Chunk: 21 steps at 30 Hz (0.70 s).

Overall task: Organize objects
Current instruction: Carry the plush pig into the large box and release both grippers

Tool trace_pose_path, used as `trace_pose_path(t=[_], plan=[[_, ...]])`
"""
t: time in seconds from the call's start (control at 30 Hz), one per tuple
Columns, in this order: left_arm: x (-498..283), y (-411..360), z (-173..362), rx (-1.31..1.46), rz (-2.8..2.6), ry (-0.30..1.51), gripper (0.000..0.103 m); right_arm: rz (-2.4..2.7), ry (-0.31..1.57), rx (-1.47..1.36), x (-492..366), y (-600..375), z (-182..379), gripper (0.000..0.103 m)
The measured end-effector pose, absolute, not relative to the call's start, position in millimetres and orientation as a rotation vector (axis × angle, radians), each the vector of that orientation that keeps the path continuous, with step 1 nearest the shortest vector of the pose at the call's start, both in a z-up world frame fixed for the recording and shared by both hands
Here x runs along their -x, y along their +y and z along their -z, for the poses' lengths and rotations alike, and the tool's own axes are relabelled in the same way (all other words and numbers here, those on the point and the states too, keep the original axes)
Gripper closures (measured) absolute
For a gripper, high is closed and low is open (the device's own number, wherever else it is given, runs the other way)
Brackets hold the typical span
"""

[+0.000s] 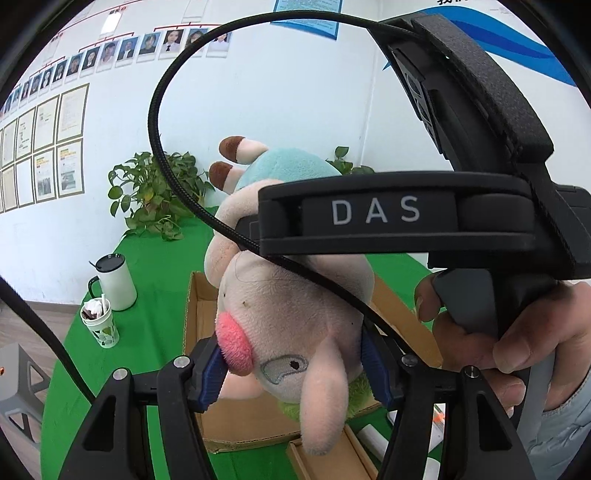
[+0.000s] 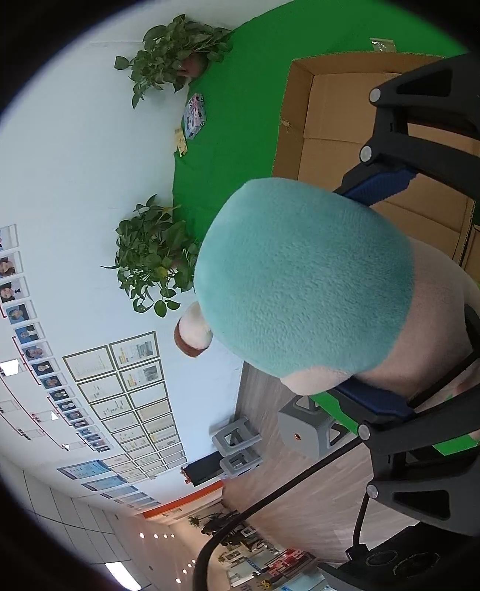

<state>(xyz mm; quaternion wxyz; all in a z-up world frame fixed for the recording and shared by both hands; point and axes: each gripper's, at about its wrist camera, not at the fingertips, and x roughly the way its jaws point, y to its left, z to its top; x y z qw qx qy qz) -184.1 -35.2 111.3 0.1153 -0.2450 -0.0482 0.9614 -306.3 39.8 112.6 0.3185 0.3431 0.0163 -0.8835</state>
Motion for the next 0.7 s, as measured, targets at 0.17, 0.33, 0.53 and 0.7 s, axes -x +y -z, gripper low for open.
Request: trace_pose_path(t=[0.17, 0.33, 0.53, 0.7], plan=[[198.6, -51.2, -84.5, 0.794, -2.811, -0.187, 0.042, 2.287, 0.054, -0.952, 321.7, 28.6, -96.7, 0.02], [220.3, -62.8, -45.5, 0.921, -2.765, -0.244, 0.042, 2.234, 0.103, -1.048, 339.9, 18.2, -66.7, 0.02], [249.1, -71.7, 10.1, 1.074, -2.723, -0.295, 0.042, 2.14, 0.108, -1.188, 365.0, 13.0, -23.5, 0.021], [266.0, -78.6, 48.0, 1.201, -2.683, -0.301, 0.043, 2.057, 0.049, -1.311, 385.3, 8.2, 10.4, 0.021]])
